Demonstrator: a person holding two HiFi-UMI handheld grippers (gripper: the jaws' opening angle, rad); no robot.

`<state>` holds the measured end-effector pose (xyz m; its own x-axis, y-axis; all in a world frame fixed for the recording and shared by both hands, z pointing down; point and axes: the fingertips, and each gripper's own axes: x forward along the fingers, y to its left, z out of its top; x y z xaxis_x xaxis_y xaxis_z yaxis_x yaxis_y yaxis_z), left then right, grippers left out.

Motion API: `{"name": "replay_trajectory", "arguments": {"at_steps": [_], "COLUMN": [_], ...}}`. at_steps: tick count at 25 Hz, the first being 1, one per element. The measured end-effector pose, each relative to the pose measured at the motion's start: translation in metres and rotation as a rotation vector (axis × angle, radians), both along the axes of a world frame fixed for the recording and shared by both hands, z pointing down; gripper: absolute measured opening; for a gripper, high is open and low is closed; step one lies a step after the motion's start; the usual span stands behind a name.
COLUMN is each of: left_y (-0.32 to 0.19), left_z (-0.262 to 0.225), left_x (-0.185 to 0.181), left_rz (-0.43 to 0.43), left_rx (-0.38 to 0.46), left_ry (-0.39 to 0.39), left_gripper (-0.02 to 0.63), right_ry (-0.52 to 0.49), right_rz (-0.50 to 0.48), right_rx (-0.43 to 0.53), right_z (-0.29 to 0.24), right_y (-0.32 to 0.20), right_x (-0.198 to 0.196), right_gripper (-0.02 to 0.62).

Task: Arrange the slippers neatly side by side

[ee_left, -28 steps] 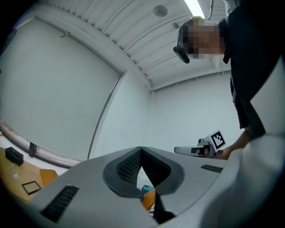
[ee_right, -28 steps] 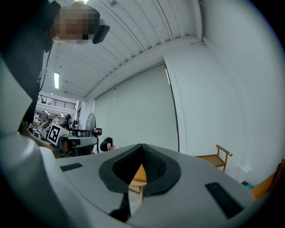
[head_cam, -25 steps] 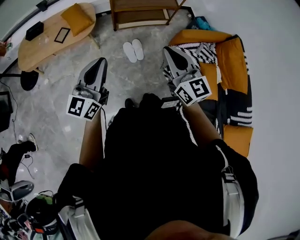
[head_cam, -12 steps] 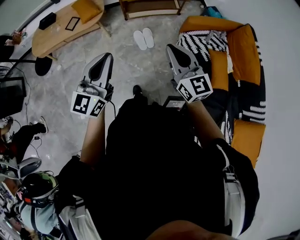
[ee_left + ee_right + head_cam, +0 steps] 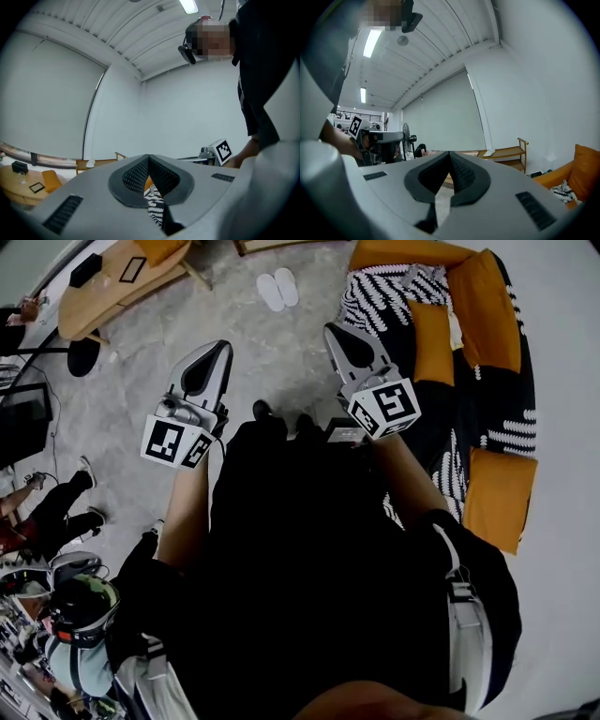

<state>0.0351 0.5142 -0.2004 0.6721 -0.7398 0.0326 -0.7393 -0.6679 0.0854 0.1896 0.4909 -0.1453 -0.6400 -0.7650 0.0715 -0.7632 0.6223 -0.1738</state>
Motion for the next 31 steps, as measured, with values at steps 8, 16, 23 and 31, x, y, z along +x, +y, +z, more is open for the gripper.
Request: {"name": "replay_trajectory", "arguments": {"at_steps": [8, 16, 23, 31], "left_y": [0.023, 0.042, 0.047, 0.041], "left_z": [-0.008, -0.006, -0.005, -0.005], "left_x": [0.007, -0.034, -0.059, -0.067], "left_rz": [0.016, -0.032, -0.108, -0.131], "left_rx": [0.011, -0.016, -0.005, 0.0], "left_ry": [0.026, 0.064, 0.058, 0.048], "left_gripper": [0.015, 0.015, 0.015, 0.015], "right_ry": [0.011, 0.039, 0.041, 0.049], "right_rz": [-0.037, -0.055, -0.022, -0.008], "right_rx": [0.034, 0.042, 0.031, 0.033], "right_z": [-0.016, -0.026, -0.025, -0.028], "right_y": [0.027, 0.041, 0.043, 0.036], "right_x": [-0.012, -0.041, -0.044, -0.046], "right_gripper": [0.031, 0.031, 0.031, 0.031]}}
